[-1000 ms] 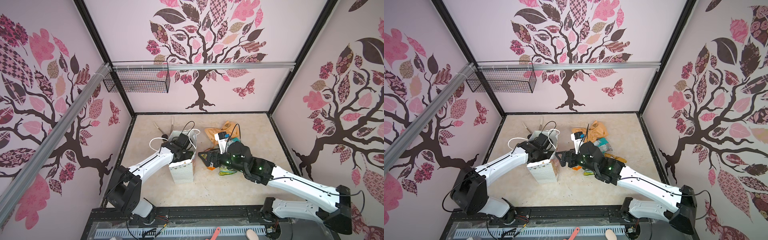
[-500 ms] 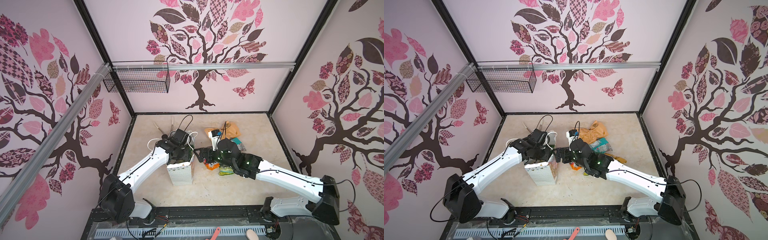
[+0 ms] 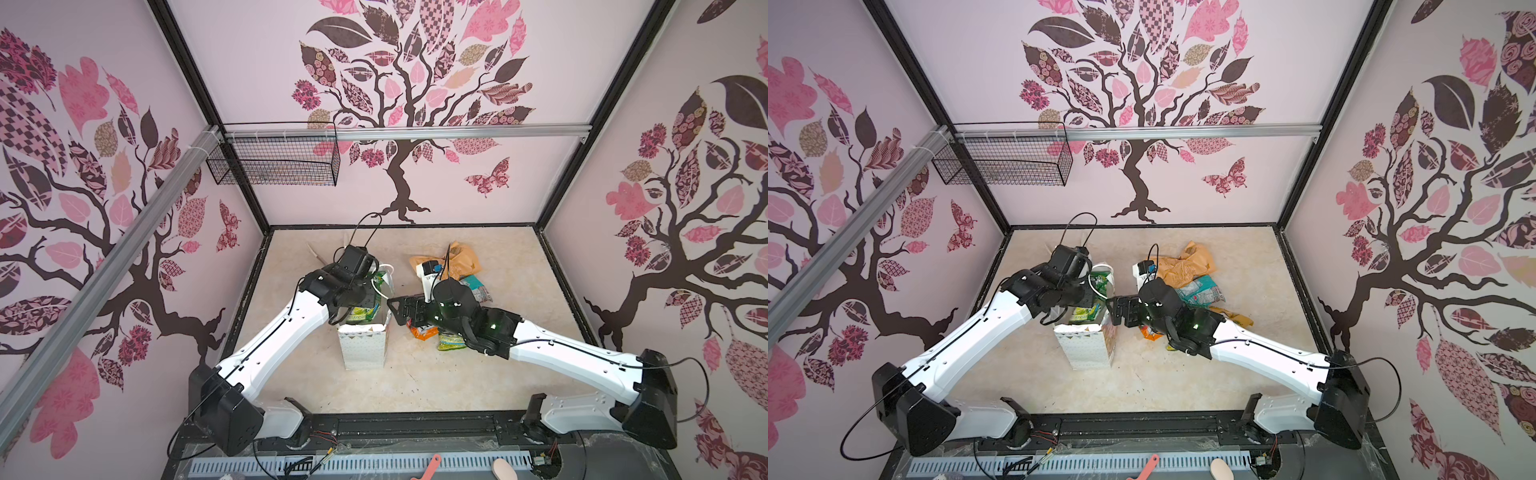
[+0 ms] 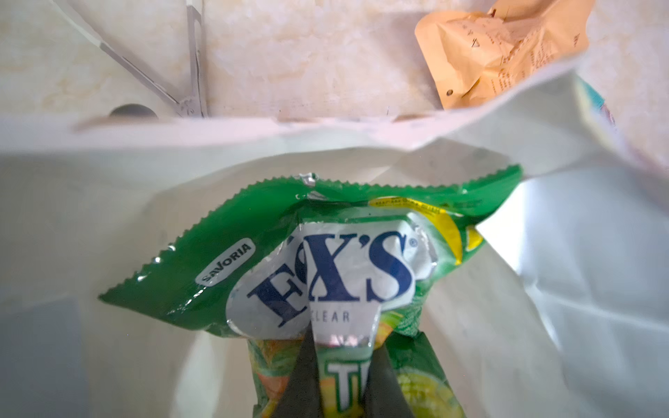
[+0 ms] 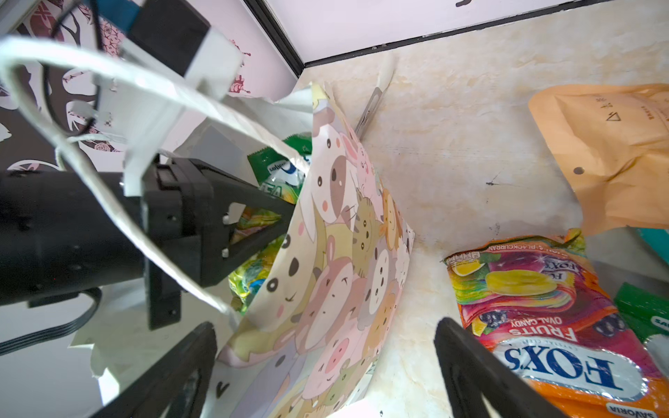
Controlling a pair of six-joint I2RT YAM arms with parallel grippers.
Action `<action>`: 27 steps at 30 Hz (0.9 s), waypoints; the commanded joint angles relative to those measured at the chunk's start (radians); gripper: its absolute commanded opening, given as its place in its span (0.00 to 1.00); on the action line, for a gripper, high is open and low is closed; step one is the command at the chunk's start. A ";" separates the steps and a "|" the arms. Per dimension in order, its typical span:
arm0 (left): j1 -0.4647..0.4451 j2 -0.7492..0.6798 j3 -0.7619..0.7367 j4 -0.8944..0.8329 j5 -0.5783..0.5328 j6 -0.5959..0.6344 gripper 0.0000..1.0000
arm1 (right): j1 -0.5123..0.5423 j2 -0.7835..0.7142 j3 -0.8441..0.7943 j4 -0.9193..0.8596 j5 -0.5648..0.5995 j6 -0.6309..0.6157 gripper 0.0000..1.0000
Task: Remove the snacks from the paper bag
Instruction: 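Lift the Spring Tea pack up out of the bag with the left gripper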
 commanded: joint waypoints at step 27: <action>0.003 -0.112 0.209 -0.025 -0.104 0.083 0.00 | 0.003 0.007 -0.007 0.012 0.002 -0.001 0.97</action>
